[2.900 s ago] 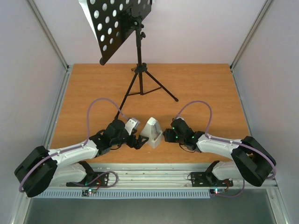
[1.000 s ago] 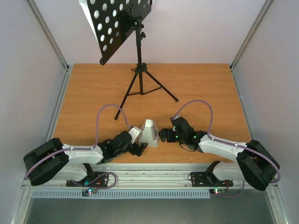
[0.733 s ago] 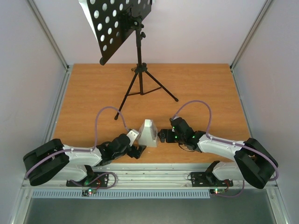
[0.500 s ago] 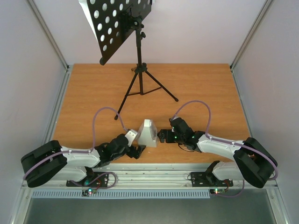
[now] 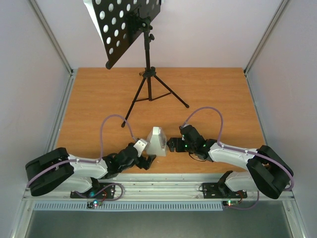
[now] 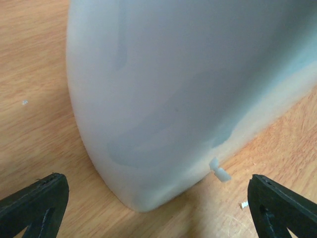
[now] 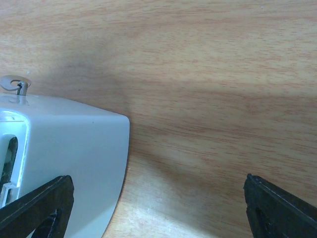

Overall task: Pack up the instrument practice props
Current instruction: Press the knob on the metronome.

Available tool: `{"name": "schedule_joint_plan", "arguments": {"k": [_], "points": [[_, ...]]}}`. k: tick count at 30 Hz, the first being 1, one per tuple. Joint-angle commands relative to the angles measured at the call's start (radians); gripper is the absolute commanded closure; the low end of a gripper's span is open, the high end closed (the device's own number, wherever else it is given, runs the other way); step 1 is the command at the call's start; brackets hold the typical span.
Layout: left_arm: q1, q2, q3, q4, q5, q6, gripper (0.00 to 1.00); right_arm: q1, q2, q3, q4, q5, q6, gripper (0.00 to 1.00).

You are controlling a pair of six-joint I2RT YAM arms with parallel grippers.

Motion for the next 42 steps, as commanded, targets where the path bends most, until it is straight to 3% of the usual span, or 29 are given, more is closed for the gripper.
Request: {"name": "schedule_joint_plan", "arguments": {"k": [1,10,20,32,42], "points": [[-0.052,0.047,0.026,0.068,-0.112,-0.011,0.0,0.014,0.006,-0.007,0.027,-0.006,0.016,0.05],[-0.094,0.116,0.047,0.088,-0.216,-0.044,0.01,0.014,0.006,-0.007,0.027,-0.006,0.017,0.05],[-0.094,0.158,0.036,0.16,-0.204,-0.035,0.01,0.014,0.002,-0.006,0.027,-0.005,0.018,0.05],[-0.094,0.16,0.022,0.179,-0.21,-0.001,0.24,0.014,-0.005,-0.008,0.027,-0.005,0.017,0.05],[-0.094,0.165,0.02,0.18,-0.198,0.025,0.33,0.014,-0.005,-0.005,0.027,-0.003,0.018,0.05]]}}
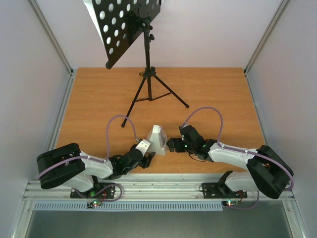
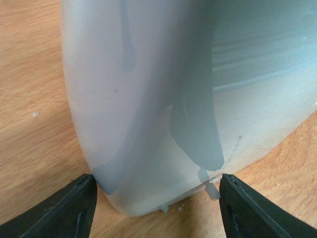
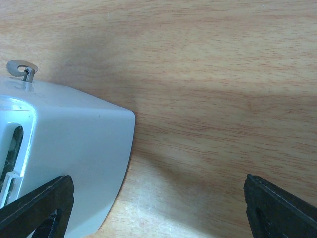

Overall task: Pack up the instrument practice props
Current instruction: Press the knob on the metronome, then move the metronome to the center of the board.

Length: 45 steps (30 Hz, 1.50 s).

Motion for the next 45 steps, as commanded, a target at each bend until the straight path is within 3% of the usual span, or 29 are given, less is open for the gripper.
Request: {"name": "schedule_joint_plan", "arguments": {"k": [1,6,11,15,20,24,28,34,40,45], "points": [[-0.003,0.018,-0.008,0.081,-0.012,0.025,0.33,0.009,-0.005,-0.003,0.026,-0.005,0.016,0.05],[-0.003,0.008,-0.012,0.082,-0.009,0.027,0.21,0.009,-0.012,0.0,0.018,-0.001,0.011,0.05],[-0.003,-0.067,-0.029,0.063,-0.012,0.021,0.03,0.009,-0.051,0.004,-0.017,0.014,-0.003,0.05],[-0.003,-0.199,-0.047,-0.009,-0.01,0.015,0.01,0.009,-0.101,0.013,-0.069,0.036,-0.018,0.04],[-0.003,-0.53,-0.042,-0.258,-0.022,-0.005,0.01,0.007,-0.2,0.018,-0.159,0.11,-0.031,0.02],[0.005,-0.809,0.014,-0.558,-0.029,-0.009,0.01,0.005,-0.306,0.023,-0.252,0.136,-0.04,0.01],[0.072,-0.93,0.085,-0.76,0.08,-0.041,0.01,0.006,-0.402,0.035,-0.343,0.144,-0.044,0.01],[0.262,-0.818,0.088,-0.651,0.45,-0.125,0.01,0.005,-0.505,0.055,-0.414,0.153,-0.034,0.02],[0.367,-0.638,0.065,-0.448,0.56,-0.15,0.01,0.006,-0.568,0.081,-0.491,0.141,-0.043,0.02],[0.43,-0.598,0.021,-0.405,0.48,-0.245,0.01,0.005,-0.642,0.089,-0.577,0.192,-0.06,0.02]]}}
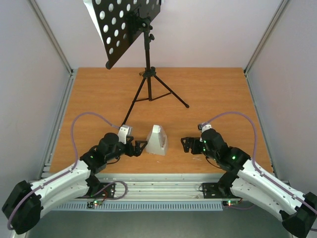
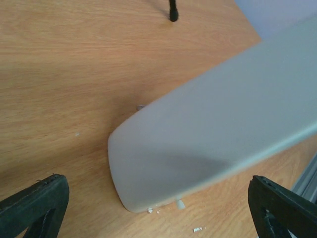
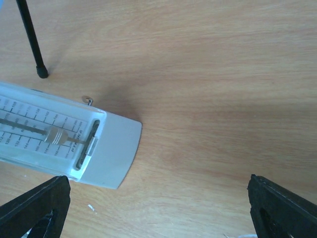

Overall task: Pack up the instrument practice props
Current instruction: Move the metronome to the center of the board.

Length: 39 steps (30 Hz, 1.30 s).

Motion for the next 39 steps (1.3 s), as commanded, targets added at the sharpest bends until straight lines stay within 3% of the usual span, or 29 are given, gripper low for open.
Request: {"name": "schedule_joint_plan", "arguments": {"k": [1,9,15,30,36,39], "points": [[0.057,0.013,-0.043,0.122,-0.007,-0.12,0.01,0.005,-0.066,0.039,-0.11,0.056,-0.026,0.01],[0.093,0.066,0.008,0.059,0.015,-0.204,0.01,0.005,-0.115,0.055,-0.141,0.105,-0.022,0.02],[0.102,0.19,0.038,0.138,0.072,-0.258,0.08,0.005,-0.118,0.062,-0.137,0.112,-0.016,0.02],[0.118,0.511,0.057,0.408,0.23,-0.412,0.44,0.004,-0.172,0.106,-0.206,0.101,-0.026,0.01],[0.107,0.617,0.054,0.534,0.268,-0.449,0.55,0.004,-0.196,0.11,-0.224,0.107,-0.03,0.01],[0.059,0.665,0.081,0.554,0.255,-0.451,0.55,0.005,-0.201,0.106,-0.22,0.095,-0.04,0.02]]}}
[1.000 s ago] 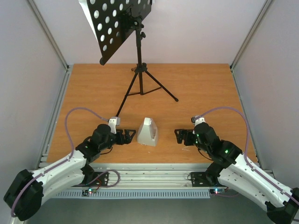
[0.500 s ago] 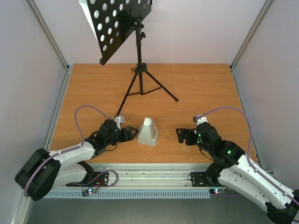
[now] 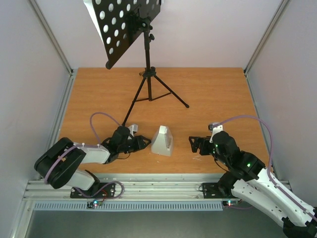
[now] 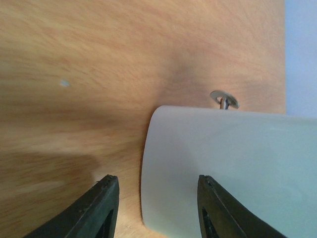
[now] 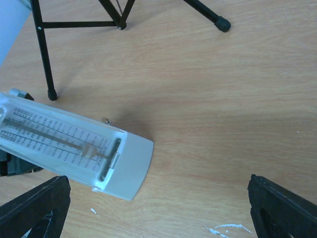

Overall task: Pack up the instrument practice props
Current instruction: Move the metronome to the center of the board.

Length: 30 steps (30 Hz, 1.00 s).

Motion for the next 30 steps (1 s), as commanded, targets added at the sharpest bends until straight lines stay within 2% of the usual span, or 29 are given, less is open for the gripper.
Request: {"name": "schedule_joint_plan", "arguments": {"k": [1,9,17,22,26,30], "points": [[-0.074,0.072,0.06,0.135,0.024,-0.018,0.55,0.005,-0.014,0.021,-0.012,-0.006,-0.033,0.01],[-0.169,0.23,0.173,0.203,0.017,-0.013,0.55,0.005,-0.06,0.004,0.08,-0.21,-0.176,0.02],[-0.231,0.343,0.293,0.228,0.025,0.005,0.56,0.004,-0.09,0.02,-0.022,-0.066,-0.098,0.02],[-0.228,0.26,0.299,0.123,-0.038,0.083,0.55,0.005,-0.115,0.097,-0.146,-0.038,0.009,0.02],[-0.19,0.132,0.273,0.03,-0.09,0.155,0.51,0.005,-0.128,0.137,-0.212,-0.117,0.054,0.03],[-0.177,-0.002,0.224,-0.05,-0.111,0.209,0.46,0.005,-0.128,0.094,-0.202,-0.184,0.096,0.03]]}}
